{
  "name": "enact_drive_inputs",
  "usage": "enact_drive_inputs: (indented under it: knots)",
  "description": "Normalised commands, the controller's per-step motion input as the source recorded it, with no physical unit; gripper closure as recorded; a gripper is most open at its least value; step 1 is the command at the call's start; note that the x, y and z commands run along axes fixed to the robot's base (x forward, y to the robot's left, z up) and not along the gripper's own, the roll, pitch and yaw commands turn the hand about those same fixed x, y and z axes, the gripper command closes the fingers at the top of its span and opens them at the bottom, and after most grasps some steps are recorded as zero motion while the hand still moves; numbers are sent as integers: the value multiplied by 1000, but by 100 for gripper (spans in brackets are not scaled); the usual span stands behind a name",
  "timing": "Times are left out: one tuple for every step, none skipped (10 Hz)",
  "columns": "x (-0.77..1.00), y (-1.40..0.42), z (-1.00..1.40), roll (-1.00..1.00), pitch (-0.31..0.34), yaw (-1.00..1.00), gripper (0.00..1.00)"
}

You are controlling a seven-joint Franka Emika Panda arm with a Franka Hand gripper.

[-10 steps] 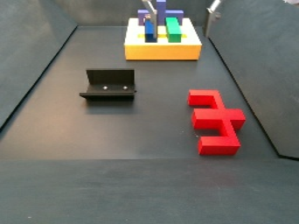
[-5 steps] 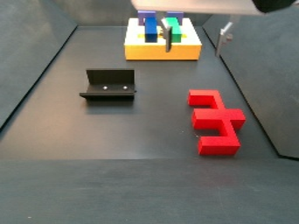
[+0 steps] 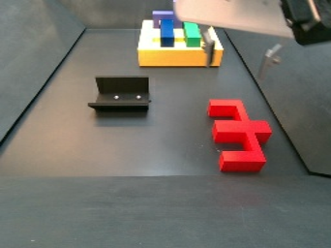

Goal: Pick up the red object. Move up. Place the red object on the fixture. Regrasp the red object. Move to above the board. Insert the red object.
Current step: Pick up the red object.

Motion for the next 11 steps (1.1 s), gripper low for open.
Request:
enact_drive_inputs:
  knots:
    - [-580,220,-129,-46,-200,-549,0]
    - [-569,217,-114,-39,-203,-551,0]
    - [-417,163,-69,-61,-173,-617,0]
    - [-417,131,-114,-39,-140,-683,0]
    - [-417,94,-134,-14,-120,-743,0]
    - [-343,71,-154,0,-64,-843,0]
    - [0,234,-174,0,43,-771,0]
    - [0,271,-326,0,16,-754,0]
    - [20,249,-546,0,0,-803,0]
    - [26,183,-663,0,-14,-886,0]
    - [0,151,-600,0,-34,-889,0]
